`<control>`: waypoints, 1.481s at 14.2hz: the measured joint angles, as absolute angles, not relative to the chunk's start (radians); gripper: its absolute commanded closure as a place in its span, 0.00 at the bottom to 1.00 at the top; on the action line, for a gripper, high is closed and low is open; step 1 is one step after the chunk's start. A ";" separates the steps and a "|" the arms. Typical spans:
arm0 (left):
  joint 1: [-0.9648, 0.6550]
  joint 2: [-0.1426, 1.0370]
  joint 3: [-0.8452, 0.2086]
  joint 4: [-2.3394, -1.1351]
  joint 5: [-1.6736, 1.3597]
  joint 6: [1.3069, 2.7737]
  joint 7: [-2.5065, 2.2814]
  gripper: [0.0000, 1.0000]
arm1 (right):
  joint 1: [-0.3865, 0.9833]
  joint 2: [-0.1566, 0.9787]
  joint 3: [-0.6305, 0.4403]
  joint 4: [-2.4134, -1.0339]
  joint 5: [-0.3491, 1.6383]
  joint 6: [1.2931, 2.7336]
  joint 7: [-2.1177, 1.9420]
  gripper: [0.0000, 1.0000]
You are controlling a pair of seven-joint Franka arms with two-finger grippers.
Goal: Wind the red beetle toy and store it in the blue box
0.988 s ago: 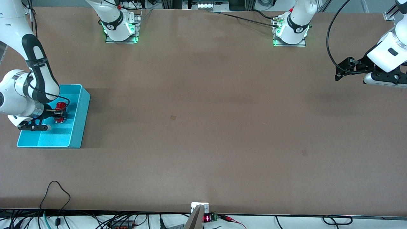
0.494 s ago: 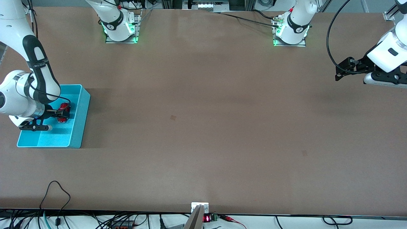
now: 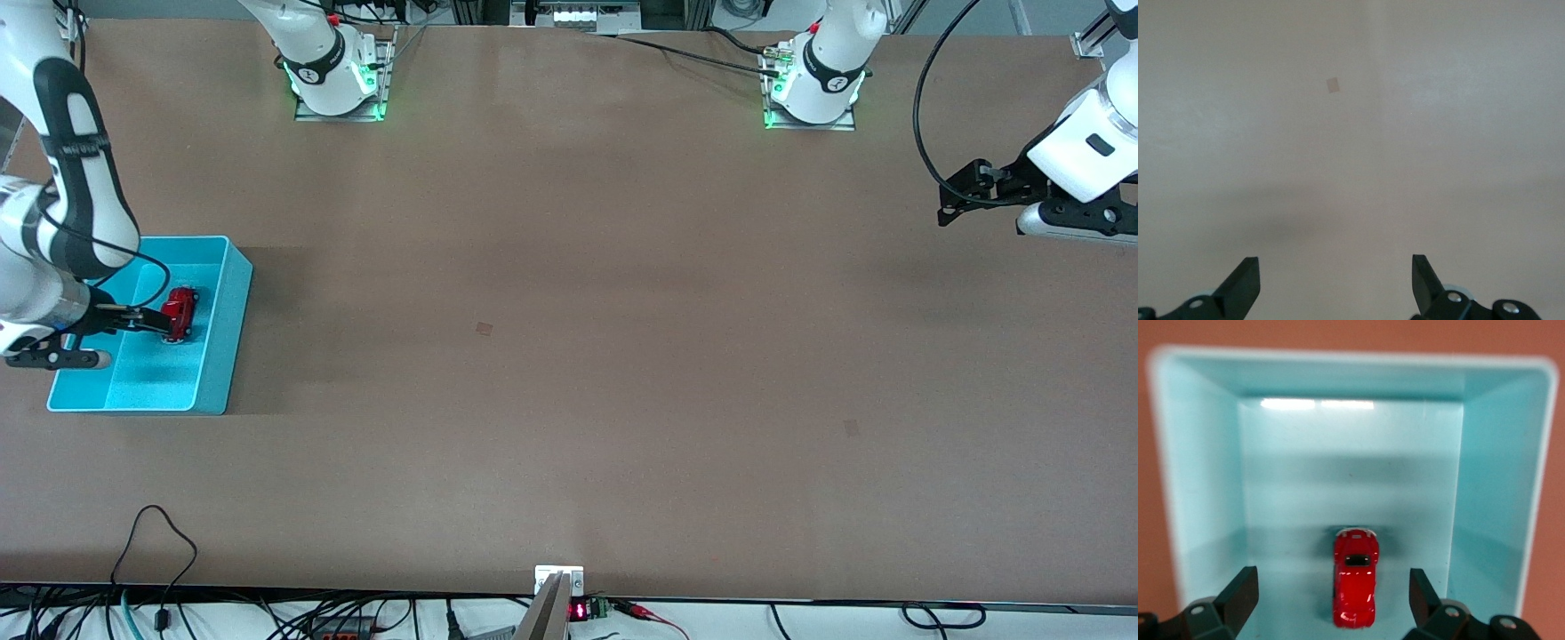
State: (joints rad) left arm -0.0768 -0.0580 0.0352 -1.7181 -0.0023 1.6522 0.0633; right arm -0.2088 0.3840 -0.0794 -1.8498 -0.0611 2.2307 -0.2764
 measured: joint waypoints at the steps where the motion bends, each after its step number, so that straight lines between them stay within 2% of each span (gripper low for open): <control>1: -0.077 -0.058 0.035 -1.718 -0.002 1.652 0.063 0.00 | -0.206 0.348 -0.062 -1.832 -0.061 2.186 -0.276 0.00; 6: -0.077 -0.058 0.035 -1.718 -0.002 1.652 0.063 0.00 | -0.164 0.275 -0.016 -1.603 -0.061 1.792 -0.276 0.00; 13: -0.077 -0.058 0.036 -1.718 -0.002 1.652 0.063 0.00 | -0.083 0.146 -0.009 -1.471 -0.026 1.459 -0.269 0.00; 16: -0.077 -0.058 0.036 -1.718 -0.002 1.652 0.063 0.00 | -0.083 0.124 -0.009 -1.415 0.004 1.389 -0.229 0.00; 21: -0.076 -0.058 0.036 -1.718 -0.002 1.652 0.063 0.00 | -0.083 0.130 -0.009 -1.422 0.005 1.385 -0.210 0.00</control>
